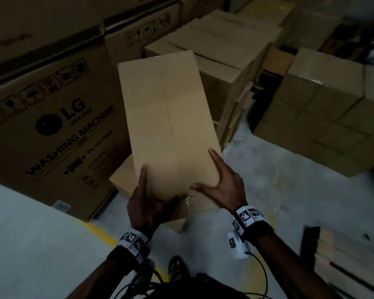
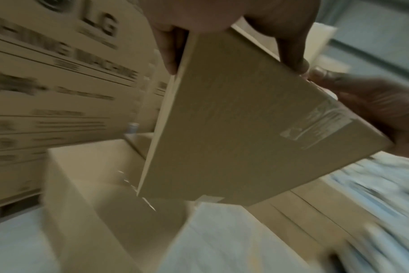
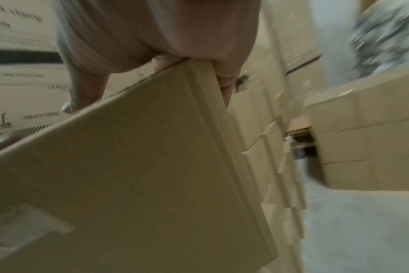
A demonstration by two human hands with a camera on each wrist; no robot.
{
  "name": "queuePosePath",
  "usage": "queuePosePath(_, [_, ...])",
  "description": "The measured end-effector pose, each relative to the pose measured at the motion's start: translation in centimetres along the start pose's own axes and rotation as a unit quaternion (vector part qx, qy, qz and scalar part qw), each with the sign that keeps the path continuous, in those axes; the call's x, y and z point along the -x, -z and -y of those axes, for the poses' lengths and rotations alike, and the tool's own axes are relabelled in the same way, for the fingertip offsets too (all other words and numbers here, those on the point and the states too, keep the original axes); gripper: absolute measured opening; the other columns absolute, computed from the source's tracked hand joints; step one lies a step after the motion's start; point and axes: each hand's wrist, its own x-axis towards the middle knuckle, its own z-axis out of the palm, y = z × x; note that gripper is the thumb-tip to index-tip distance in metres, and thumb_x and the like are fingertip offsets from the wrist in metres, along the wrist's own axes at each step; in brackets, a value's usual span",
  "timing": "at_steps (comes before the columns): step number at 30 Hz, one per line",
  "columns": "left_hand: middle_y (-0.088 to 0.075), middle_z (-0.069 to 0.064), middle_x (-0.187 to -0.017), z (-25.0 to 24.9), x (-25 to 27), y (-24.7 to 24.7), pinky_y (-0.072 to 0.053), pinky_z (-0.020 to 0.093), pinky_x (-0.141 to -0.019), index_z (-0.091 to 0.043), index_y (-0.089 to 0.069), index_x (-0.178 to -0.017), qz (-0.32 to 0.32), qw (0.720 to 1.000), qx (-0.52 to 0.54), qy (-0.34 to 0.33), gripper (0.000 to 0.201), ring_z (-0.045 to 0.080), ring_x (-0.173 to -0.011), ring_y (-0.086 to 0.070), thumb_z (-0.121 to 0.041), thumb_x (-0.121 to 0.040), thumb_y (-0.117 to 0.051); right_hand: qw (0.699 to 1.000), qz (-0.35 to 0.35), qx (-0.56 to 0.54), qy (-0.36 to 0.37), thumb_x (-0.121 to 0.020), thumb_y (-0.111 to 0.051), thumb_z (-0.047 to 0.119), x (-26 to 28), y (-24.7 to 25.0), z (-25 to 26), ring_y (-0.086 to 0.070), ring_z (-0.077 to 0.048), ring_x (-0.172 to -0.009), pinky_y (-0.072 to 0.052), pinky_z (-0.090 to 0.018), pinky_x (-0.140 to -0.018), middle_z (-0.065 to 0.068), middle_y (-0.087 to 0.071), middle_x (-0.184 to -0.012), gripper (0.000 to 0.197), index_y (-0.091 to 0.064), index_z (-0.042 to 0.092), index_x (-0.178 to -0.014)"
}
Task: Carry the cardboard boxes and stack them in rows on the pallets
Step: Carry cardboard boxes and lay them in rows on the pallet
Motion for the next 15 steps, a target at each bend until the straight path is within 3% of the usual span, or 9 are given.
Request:
queuePosePath(4, [-0.053, 0.015, -0.149, -1.4, 5.0, -0.5, -0.053, 0.049, -0.098, -0.062, 0.004, -0.153, 0.067, 0.997, -0.015, -0.042, 0.134, 0.043, -0.126, -0.057, -0.104, -0.040, -0.056, 0.997, -0.062, 0.018, -0.031, -0.064, -0.075, 0.084, 8.1, 2.7, -1.5, -0.047, -0.010, -0.141, -0.046, -0.039, -0.112, 0.021, -0.038, -0.160, 0.113, -0.018, 0.054, -0.157])
queuePosePath(8, [-0.052, 0.007, -0.152, -3.0, 11.3, -2.7, -0.051, 0.043, -0.099, -0.058, -0.004, -0.155, 0.136, 0.986, -0.032, -0.094, 0.133, 0.040, -0.127, -0.057, -0.085, -0.048, -0.079, 0.984, -0.142, 0.006, -0.107, -0.062, -0.076, 0.084, 18.5, 5.4, -3.9, -0.046, -0.008, -0.142, -0.045, -0.039, -0.113, 0.023, -0.037, -0.160, 0.115, -0.020, 0.052, -0.157])
queuePosePath(15, [-0.053, 0.008, -0.152, -4.2, 22.8, -6.0, -0.050, 0.046, -0.104, -0.061, -0.008, -0.154, 0.261, 0.940, -0.075, -0.209, 0.128, 0.042, -0.129, -0.056, -0.087, -0.048, -0.076, 0.936, -0.245, 0.013, -0.253, -0.061, -0.078, 0.080, 36.7, 7.9, -6.0, -0.047, -0.012, -0.141, -0.045, -0.039, -0.113, 0.018, -0.039, -0.160, 0.117, -0.019, 0.051, -0.158])
